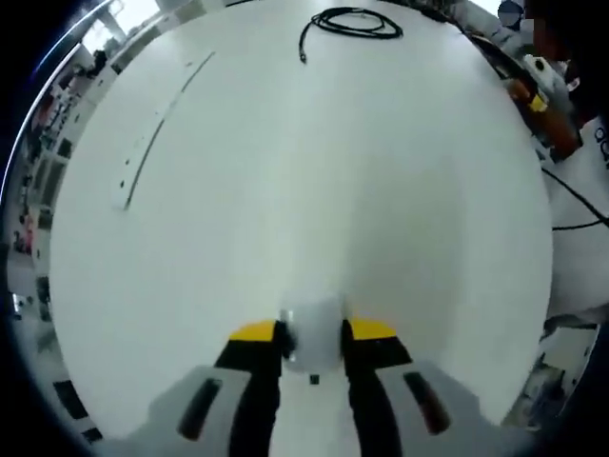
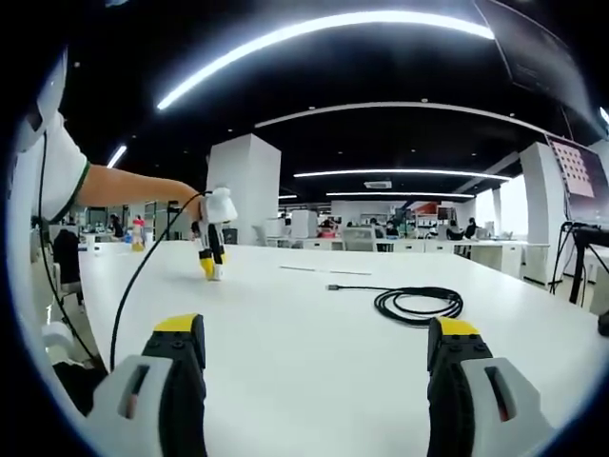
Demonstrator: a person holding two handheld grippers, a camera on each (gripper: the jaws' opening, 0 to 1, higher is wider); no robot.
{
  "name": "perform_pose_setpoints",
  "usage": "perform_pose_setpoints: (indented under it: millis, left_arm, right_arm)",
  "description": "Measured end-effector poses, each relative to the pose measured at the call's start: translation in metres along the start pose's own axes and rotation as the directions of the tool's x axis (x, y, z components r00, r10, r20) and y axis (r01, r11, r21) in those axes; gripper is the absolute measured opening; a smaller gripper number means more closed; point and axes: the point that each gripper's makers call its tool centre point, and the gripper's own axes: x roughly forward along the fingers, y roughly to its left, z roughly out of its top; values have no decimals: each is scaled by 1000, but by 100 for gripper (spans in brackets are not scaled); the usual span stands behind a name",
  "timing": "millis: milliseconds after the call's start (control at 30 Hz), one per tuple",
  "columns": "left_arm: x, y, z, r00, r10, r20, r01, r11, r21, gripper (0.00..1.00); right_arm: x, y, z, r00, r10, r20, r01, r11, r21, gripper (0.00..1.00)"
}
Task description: Plug the desk Type‑C cable into the charger adapter.
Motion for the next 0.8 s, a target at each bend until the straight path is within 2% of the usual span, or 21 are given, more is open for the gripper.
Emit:
perform_pose_setpoints:
  millis: [133,200,400,600,800]
  left_arm:
    - [-1,-7,-2,1000,9,-10,-9,1000,-2,24]
    - [-1,-18,-1,1000,10,-20,-10,1000,9,24]
    - [-2,-27,-1,1000,-21,-10,21,1000,0,24]
    - [-2,-31,-2,1000,-5,-1,5,1000,-26,24]
    - [-3,-43,-3,1000,15,1,-15,998,-54,24]
  right_arm:
    - [0,1,1,1000,2,5,-2,1000,-1,99]
    - [0,2,2,1000,5,8,-5,1000,0,99]
    - [0,2,5,1000,6,11,-6,1000,-6,99]
    - [0,2,7,1000,9,18,-9,1000,-5,99]
    - [1,5,7,1000,18,18,-18,1000,-6,99]
